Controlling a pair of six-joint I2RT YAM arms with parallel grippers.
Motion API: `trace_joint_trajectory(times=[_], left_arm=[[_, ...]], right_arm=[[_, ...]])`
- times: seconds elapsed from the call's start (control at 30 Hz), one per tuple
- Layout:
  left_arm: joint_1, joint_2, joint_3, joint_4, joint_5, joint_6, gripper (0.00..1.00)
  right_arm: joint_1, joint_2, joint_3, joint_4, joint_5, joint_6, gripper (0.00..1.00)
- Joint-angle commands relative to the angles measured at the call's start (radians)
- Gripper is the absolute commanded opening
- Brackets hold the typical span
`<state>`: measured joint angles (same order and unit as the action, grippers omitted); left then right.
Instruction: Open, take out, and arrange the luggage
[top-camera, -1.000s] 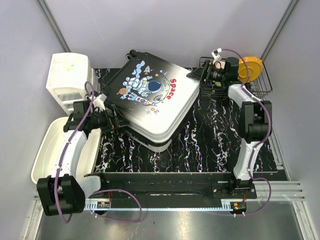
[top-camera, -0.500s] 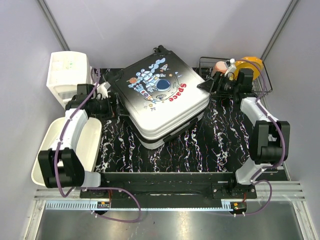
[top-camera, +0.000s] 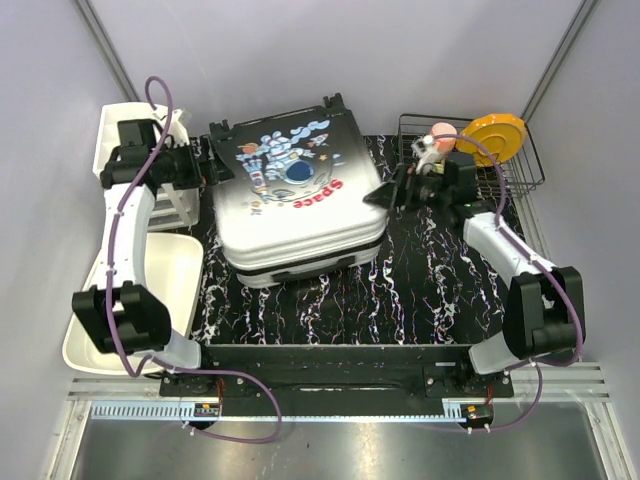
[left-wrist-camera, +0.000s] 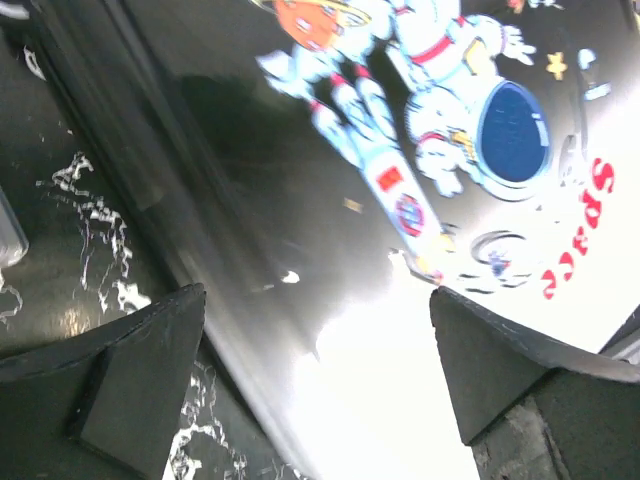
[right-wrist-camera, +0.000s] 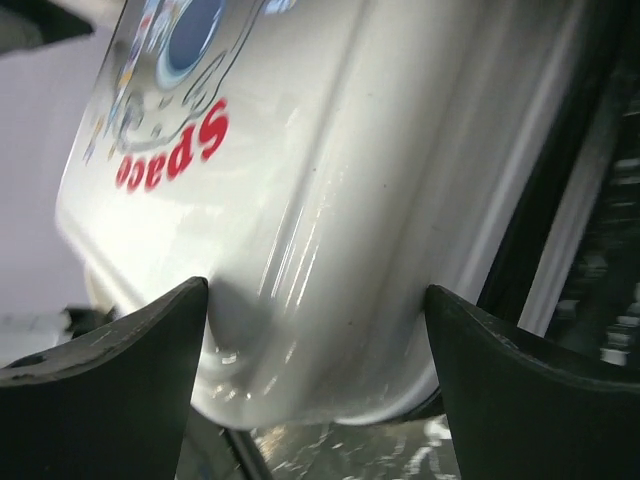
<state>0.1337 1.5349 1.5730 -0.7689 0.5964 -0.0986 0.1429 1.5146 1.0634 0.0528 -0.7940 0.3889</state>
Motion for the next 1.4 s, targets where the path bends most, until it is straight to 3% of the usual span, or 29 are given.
trace_joint_trajectory(times=[0.0,0.17,0.33,0.5,0.63,0.77,0.93,1.2,1.37], left_arm=[[0.043,-0.116,-0.059,-0.099,0.069,0.059,0.99],[0.043,-0.150,-0.113,-0.161,0.057,0.126,0.99],[0.044,-0.098,-0.084,-0.193,0.014,0.157,0.99],[0.043,-0.032,0.062,-0.167,-0.035,0.151,0.99],[0.043,0.111,0.234,-0.159,-0.110,0.126,0.99],[0.043,0.227,0.362,-0.132,-0.150,0.105,0.99],[0.023,0.341,0.410,-0.119,-0.152,0.100,0.99],[-0.089,0.404,0.369,-0.102,-0.011,0.117,0.98],[-0.193,0.416,0.349,-0.102,0.019,0.168,0.96]], right_arm=[[0.257,-0.010,-0.068,-0.113,-0.238,0.060,0.90],[0.356,-0.103,-0.086,-0.116,-0.192,0.016,0.93],[0.350,-0.168,-0.037,-0.232,-0.134,-0.128,0.94],[0.256,-0.191,-0.013,-0.318,-0.109,-0.215,0.95],[0.166,-0.174,0.020,-0.355,-0.123,-0.261,0.96],[0.144,-0.139,0.066,-0.395,-0.103,-0.346,0.96],[0.142,-0.073,0.105,-0.401,-0.082,-0.442,0.96],[0.123,-0.048,0.083,-0.537,-0.019,-0.778,0.77],[0.123,-0.102,0.003,-0.559,-0.036,-0.964,0.76]])
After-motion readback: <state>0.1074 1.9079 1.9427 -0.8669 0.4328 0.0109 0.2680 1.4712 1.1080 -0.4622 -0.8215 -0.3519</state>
